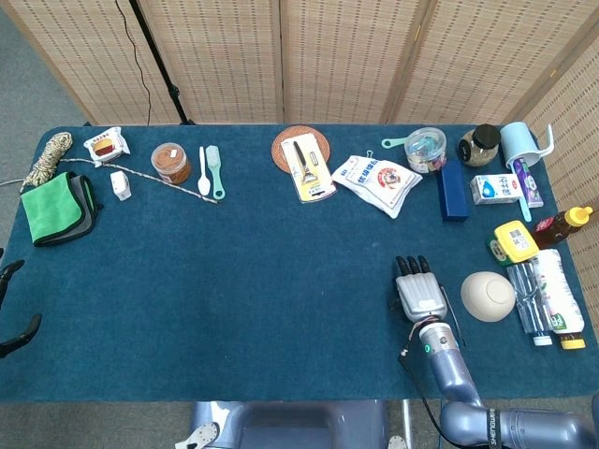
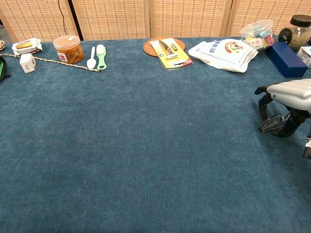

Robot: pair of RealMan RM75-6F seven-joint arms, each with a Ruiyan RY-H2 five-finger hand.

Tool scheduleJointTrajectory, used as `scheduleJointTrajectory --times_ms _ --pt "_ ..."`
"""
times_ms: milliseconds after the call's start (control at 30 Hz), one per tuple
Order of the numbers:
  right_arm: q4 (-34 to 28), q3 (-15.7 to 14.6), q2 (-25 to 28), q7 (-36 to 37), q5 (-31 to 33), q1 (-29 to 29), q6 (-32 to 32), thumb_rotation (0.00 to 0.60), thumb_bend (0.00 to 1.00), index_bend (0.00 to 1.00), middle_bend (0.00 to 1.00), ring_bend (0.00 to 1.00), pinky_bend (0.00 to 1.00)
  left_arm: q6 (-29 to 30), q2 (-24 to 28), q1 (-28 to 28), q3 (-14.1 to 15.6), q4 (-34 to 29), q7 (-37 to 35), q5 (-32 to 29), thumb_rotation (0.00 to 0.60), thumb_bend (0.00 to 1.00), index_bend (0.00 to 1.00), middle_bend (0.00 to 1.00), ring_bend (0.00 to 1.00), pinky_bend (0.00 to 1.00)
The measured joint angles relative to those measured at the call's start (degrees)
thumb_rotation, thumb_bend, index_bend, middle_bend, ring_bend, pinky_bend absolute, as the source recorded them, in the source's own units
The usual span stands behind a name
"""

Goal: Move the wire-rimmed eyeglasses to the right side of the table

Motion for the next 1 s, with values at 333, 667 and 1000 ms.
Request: scheduleJointTrajectory --times_ms 333,667,1000 --pt "-5.4 0.2 3.6 -0.7 -0.7 0.3 1.2 0.600 0.34 0.31 0.00 0.00 0.00 0.1 -0.1 0.2 0.2 0.0 -0.2 0.3 0.600 0.29 0.15 0.00 0.03 0.02" --pt "-2.2 -0.9 4.3 0.5 -1.7 0.1 -0.8 0.600 0.35 0.24 0.00 0.00 0.00 0.3 0.1 0.5 0.4 0.1 -0.3 0.2 0.600 0.29 0.15 0.00 0.03 0.02" --pt "1.9 0.8 1.2 -1.5 3.1 3.2 -3.5 0.600 0.35 0.23 0.00 0.00 0.00 0.7 0.6 1.3 0.4 1.0 -1.3 -0.7 0.600 0.29 0.15 0.00 0.03 0.02"
